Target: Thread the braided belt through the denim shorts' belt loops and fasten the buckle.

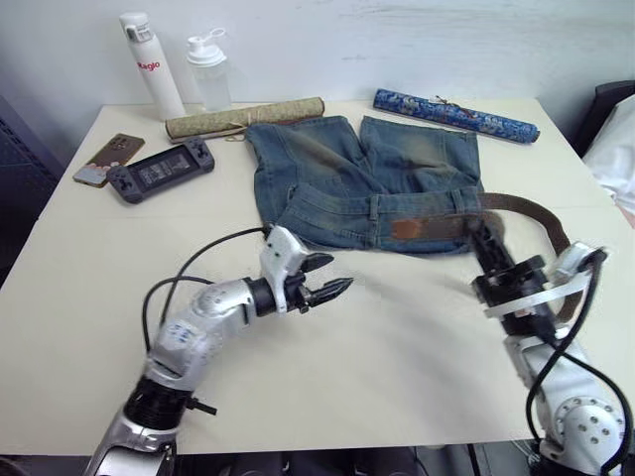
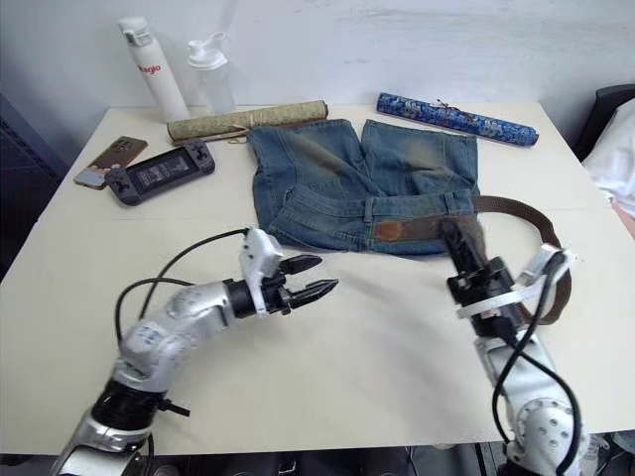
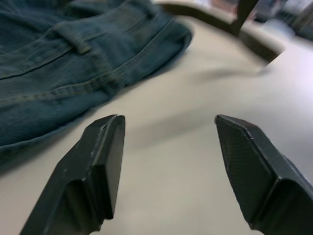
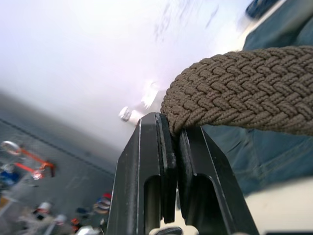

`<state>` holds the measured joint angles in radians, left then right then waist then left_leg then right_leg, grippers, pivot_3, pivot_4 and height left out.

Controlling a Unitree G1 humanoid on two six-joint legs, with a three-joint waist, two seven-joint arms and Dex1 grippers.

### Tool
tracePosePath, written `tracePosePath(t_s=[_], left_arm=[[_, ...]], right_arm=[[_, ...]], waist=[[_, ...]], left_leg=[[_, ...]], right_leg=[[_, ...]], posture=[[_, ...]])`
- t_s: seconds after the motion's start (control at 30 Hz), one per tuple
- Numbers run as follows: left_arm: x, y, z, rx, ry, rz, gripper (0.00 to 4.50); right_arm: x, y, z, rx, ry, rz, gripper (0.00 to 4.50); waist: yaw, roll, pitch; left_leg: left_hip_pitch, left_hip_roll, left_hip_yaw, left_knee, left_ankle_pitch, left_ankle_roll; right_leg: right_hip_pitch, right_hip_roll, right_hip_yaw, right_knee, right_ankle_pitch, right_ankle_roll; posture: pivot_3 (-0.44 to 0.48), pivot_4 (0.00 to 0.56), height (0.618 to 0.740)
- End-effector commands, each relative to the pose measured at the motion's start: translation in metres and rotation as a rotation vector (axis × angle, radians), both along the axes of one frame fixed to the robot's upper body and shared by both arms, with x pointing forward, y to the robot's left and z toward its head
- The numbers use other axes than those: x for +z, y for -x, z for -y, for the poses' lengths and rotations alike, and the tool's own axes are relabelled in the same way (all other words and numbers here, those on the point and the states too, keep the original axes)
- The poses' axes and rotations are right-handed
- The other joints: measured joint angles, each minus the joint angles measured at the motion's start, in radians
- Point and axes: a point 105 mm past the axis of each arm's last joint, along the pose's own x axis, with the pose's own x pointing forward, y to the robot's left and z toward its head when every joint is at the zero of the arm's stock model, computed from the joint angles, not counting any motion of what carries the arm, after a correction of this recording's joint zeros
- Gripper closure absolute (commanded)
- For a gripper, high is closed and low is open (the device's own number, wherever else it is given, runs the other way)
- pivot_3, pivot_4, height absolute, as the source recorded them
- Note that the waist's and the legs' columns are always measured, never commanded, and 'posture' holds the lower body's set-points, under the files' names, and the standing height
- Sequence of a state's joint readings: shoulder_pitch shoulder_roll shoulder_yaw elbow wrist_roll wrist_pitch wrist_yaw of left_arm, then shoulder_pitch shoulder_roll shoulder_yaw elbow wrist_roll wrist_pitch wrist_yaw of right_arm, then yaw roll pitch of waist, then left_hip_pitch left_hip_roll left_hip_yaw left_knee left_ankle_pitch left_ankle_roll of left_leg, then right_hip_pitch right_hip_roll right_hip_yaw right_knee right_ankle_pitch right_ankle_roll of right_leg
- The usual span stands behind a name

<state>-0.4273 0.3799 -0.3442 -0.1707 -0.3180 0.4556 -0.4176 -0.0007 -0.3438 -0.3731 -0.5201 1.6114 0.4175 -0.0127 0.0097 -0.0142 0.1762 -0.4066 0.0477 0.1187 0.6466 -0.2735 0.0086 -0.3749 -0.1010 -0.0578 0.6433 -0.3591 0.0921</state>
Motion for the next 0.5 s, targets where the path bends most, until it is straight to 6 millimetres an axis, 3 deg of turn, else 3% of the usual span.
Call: tracePosePath(t_s=[0.03,0.13,0.23,0.33,0.5], left_arm=[[0.018,-0.025,0.031,0.015,-0.14,0.305,1.27],[0.028,-0.055,0.047,0.05,-0.271,0.473,1.27],[0.022,-0.077,0.054,0.041,-0.462,0.591,1.27],[0.009,-0.086,0.063,0.018,-0.499,0.554,1.27],[0.013,-0.098,0.082,0.051,-0.506,0.532,1.27]], right_arm=[[0.016,0.003,0.02,-0.054,0.023,0.048,4.5],[0.022,0.005,0.029,-0.067,0.046,0.064,4.5],[0.025,0.007,0.033,-0.074,0.049,0.07,4.5],[0.028,0.009,0.034,-0.083,0.048,0.081,4.5],[0.027,0.011,0.034,-0.095,0.037,0.084,4.5]], waist=[[0.011,0.0,0.0],[0.017,0.0,0.0],[0.012,0.0,0.0],[0.007,0.0,0.0],[0.02,-0.001,0.001]], left_leg=[[0.0,0.0,0.0,0.0,0.0,0.0],[-0.001,0.0,0.001,0.0,-0.001,0.002],[-0.001,0.0,0.001,0.0,-0.001,0.002],[0.0,0.001,0.004,-0.001,-0.001,0.002],[-0.002,0.0,0.001,0.002,-0.001,0.003]], right_leg=[[0.0,0.0,0.0,0.0,0.0,0.0],[0.0,-0.001,0.0,0.0,0.0,0.001],[-0.001,0.0,-0.001,-0.001,0.0,0.001],[-0.001,0.001,-0.001,-0.001,0.0,0.001],[-0.002,0.002,-0.005,-0.001,0.001,0.001]], posture=[[0.0,0.15,0.737],[0.0,0.15,0.737],[0.0,0.15,0.737],[0.0,0.15,0.737],[0.0,0.15,0.737]])
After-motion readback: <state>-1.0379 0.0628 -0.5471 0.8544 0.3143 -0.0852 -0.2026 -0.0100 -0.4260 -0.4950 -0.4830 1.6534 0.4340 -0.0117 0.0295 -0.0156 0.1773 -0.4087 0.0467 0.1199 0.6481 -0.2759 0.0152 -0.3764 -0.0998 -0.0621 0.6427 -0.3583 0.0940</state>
